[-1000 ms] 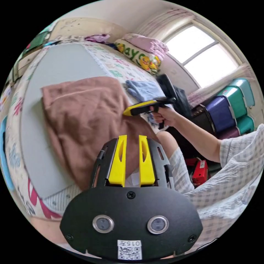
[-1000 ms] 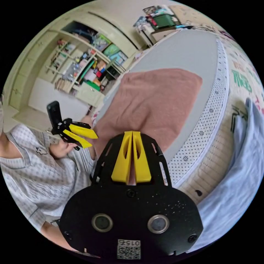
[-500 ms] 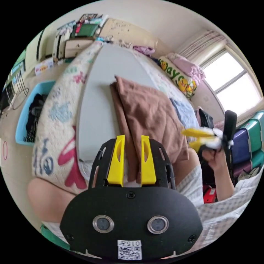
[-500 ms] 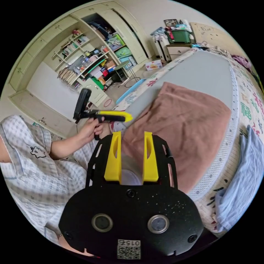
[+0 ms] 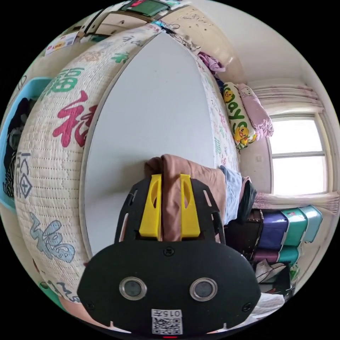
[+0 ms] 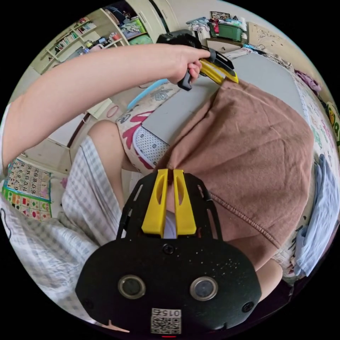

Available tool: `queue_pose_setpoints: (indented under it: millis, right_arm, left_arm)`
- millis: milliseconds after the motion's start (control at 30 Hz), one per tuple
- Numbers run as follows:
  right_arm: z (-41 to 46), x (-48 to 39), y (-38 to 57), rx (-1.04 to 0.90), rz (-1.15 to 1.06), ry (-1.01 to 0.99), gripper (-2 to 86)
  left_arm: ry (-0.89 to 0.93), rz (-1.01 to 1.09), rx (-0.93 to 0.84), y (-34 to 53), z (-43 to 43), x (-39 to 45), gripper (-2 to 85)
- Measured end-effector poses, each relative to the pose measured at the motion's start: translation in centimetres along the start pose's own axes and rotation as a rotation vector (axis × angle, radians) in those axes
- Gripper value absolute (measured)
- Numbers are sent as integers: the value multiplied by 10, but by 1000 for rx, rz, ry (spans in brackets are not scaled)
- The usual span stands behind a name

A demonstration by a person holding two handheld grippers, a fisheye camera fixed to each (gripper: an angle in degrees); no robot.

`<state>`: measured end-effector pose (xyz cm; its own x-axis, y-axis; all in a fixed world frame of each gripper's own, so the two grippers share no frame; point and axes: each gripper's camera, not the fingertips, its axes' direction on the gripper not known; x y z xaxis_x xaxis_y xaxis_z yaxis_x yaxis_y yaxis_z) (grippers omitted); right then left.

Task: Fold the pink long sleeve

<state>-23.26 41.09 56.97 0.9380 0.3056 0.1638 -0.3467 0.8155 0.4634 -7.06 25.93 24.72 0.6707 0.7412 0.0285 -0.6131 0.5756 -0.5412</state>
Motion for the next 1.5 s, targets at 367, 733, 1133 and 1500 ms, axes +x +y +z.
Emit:
queue_pose_setpoints:
  millis: [367,733,1133,1500]
  right_arm:
    - [63,26,-4,-47,-21,-106,13]
    - [53,34,33,50,-157,-159,23]
    - [-37,273,83,513,300,-171,109]
    - [69,422,43,308,499,-300,223]
  left_arm:
    - [-147,118,8,-20,-8,24,-2]
    - [-177,168,61,-2,-35,10,77]
    - [46,320,81,-4,-16,-17,171]
    - [206,212,20,-23,6,-67,113]
